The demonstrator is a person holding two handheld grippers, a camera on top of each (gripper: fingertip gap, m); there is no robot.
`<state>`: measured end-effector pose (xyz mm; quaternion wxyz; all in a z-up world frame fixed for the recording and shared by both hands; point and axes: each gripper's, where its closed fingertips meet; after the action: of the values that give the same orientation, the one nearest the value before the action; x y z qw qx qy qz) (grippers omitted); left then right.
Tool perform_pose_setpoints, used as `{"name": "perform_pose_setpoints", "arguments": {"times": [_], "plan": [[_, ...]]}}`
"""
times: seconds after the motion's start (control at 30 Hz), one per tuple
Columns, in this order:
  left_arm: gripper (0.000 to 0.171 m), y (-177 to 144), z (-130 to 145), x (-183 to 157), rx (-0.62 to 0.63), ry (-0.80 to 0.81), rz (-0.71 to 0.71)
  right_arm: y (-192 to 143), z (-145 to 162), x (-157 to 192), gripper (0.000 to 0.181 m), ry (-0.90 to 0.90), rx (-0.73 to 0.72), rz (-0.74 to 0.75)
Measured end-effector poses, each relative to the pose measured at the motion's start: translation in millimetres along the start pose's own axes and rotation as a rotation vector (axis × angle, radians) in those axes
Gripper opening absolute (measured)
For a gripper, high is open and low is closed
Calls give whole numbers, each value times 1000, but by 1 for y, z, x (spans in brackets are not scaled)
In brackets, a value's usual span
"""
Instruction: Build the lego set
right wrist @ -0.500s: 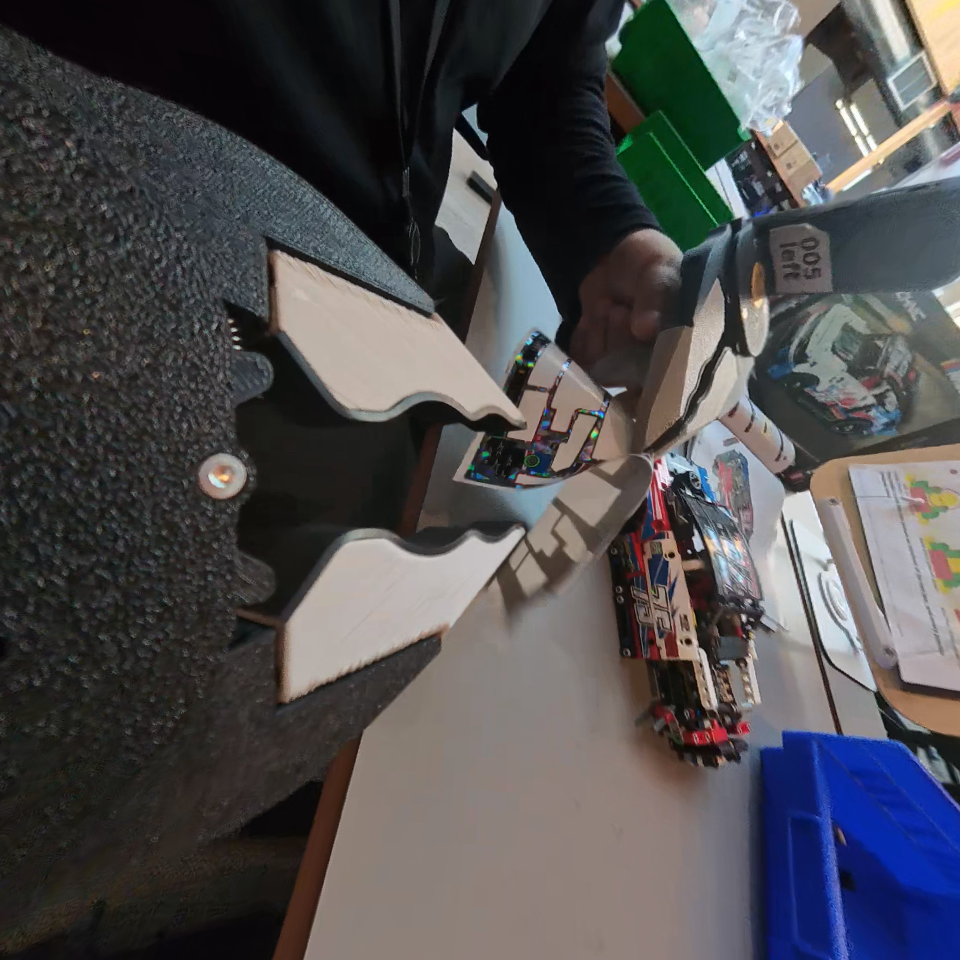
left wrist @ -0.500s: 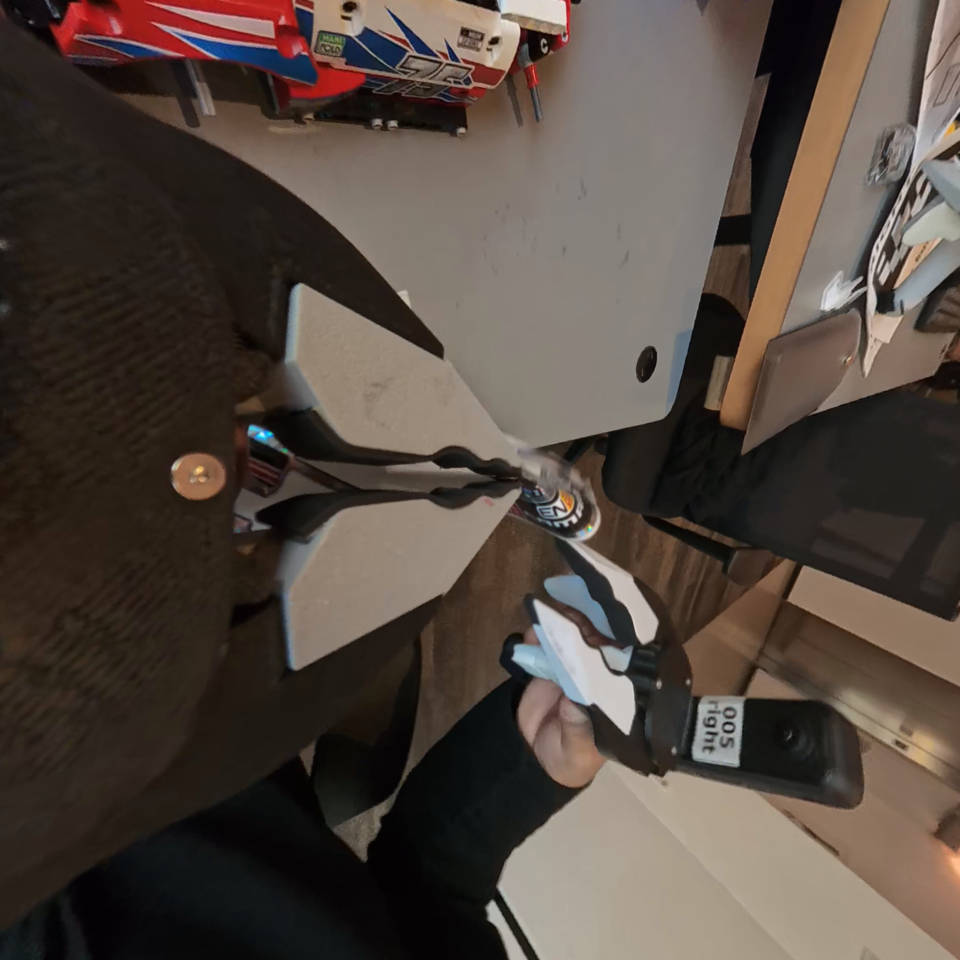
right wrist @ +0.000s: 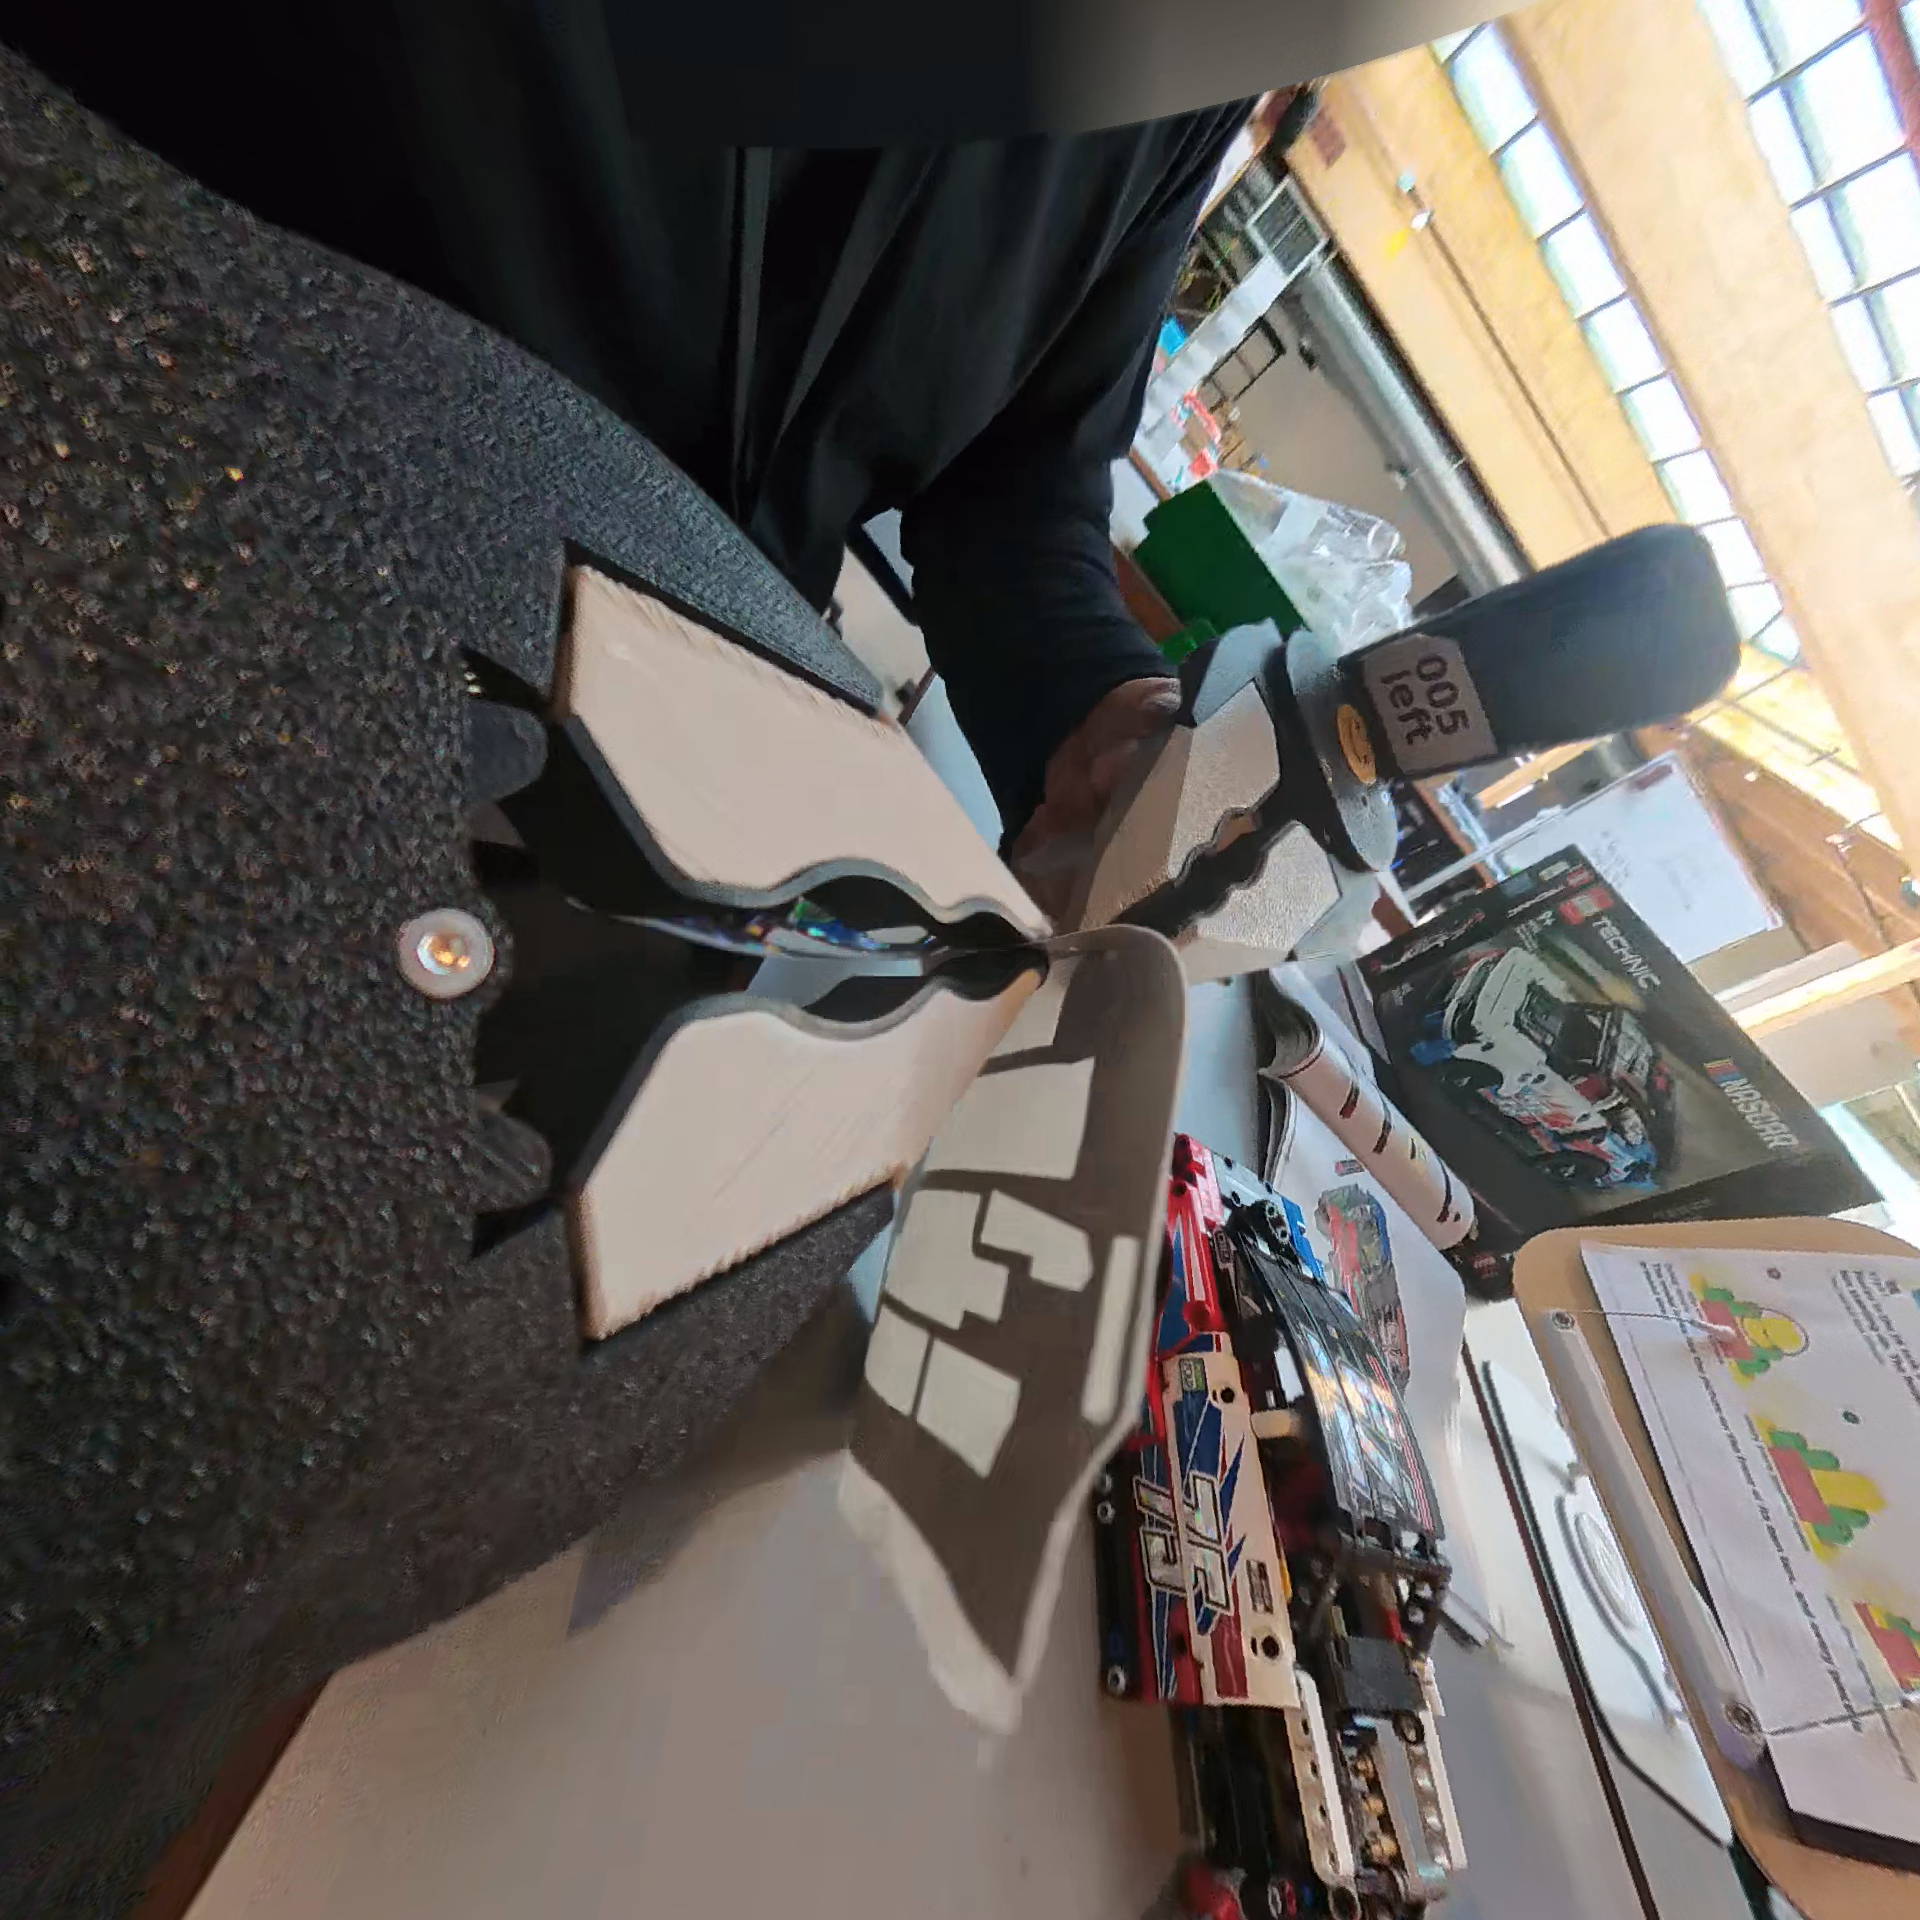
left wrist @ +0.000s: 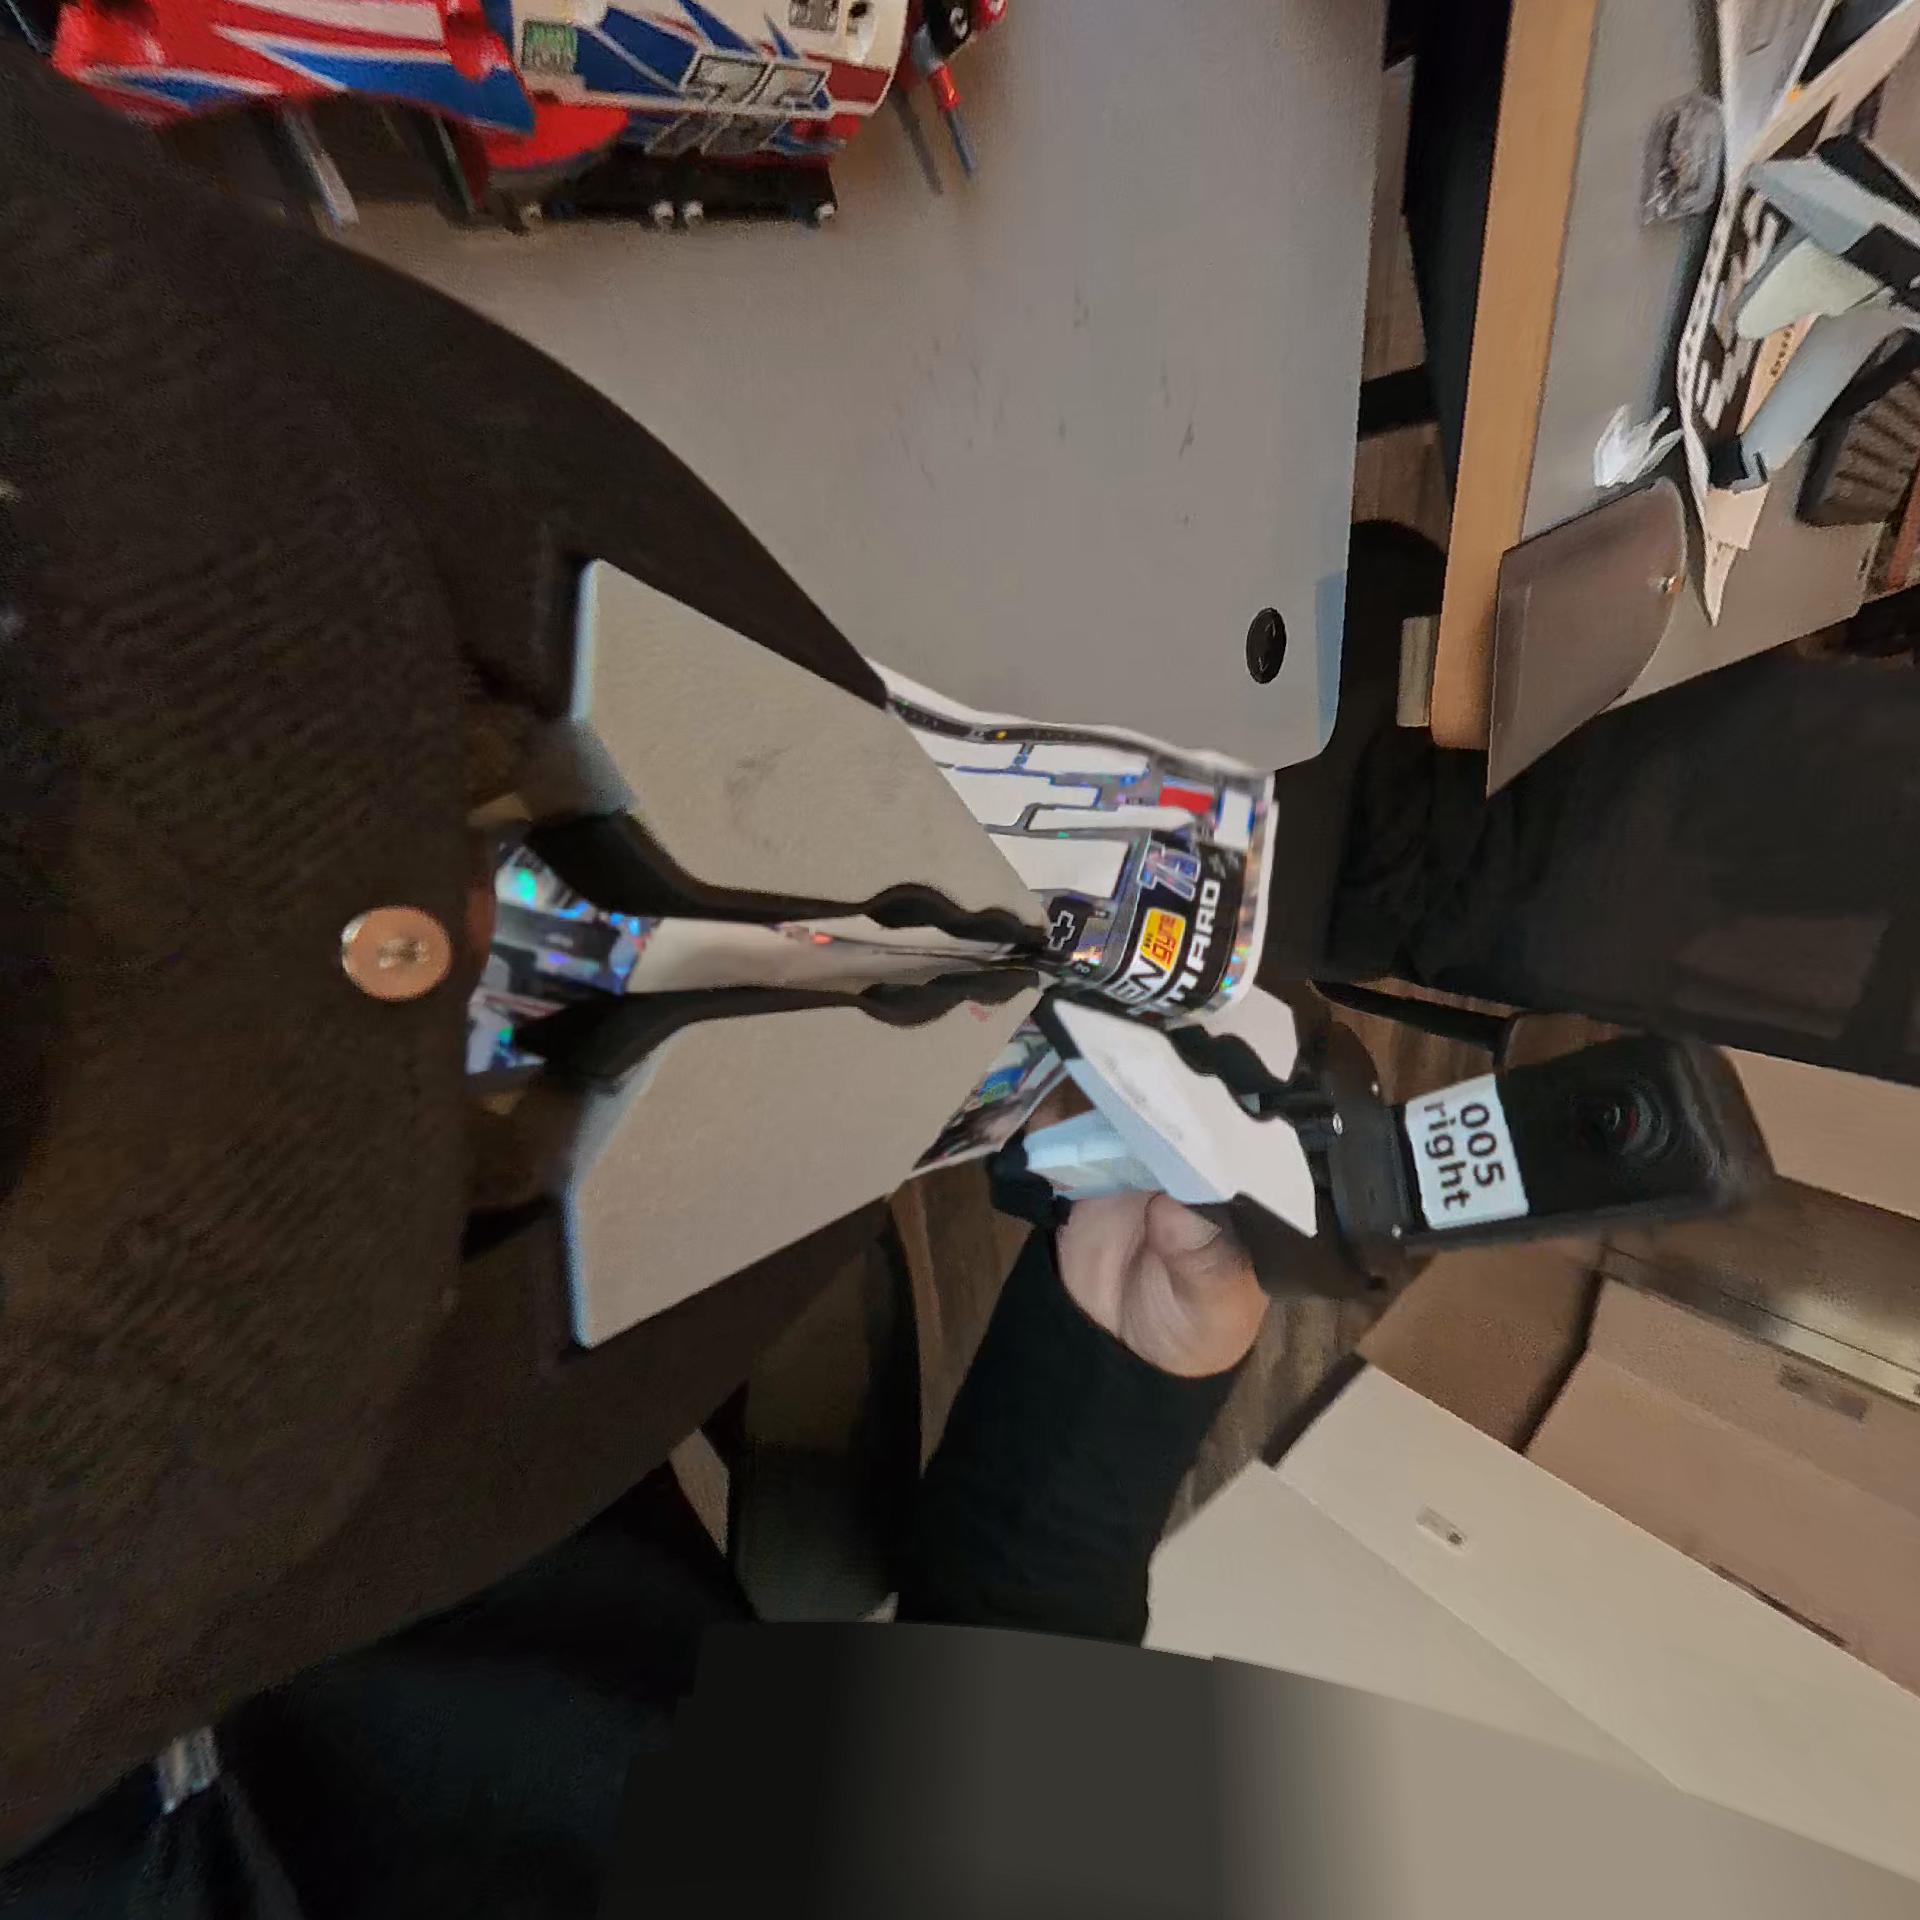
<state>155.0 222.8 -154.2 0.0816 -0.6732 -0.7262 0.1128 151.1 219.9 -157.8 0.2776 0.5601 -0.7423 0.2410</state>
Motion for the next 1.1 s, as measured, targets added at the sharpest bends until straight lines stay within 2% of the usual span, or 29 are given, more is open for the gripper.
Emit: {"name": "perform_pose_setpoints", "arguments": {"times": [0.1,0.23,0.47,0.77,0.83,1.1], "plan": [[0,-1,4,-4,42,73,-4,2,5,-1,0,29,-4,-23],[8,0,11,-10,83,109,47,1,10,-6,0,11,27,28],[4,0,10,-6,73,85,43,-1,12,-10,0,-2,56,83],[4,3,14,-3,105,99,16,2,16,-8,0,-27,84,93],[0,3,15,-1,112,116,1,3,17,-7,0,-33,93,93],[0,4,17,-1,109,98,20,1,19,-9,0,-32,101,107]]}}
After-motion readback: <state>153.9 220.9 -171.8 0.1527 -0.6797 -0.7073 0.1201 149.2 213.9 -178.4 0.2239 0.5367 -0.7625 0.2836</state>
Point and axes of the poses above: each gripper's, where its closed fingertips meet, y out along the fingers, z out of its underside, x = y × z across the jaws, and after that the axes turned 12 degrees about y, right-handed
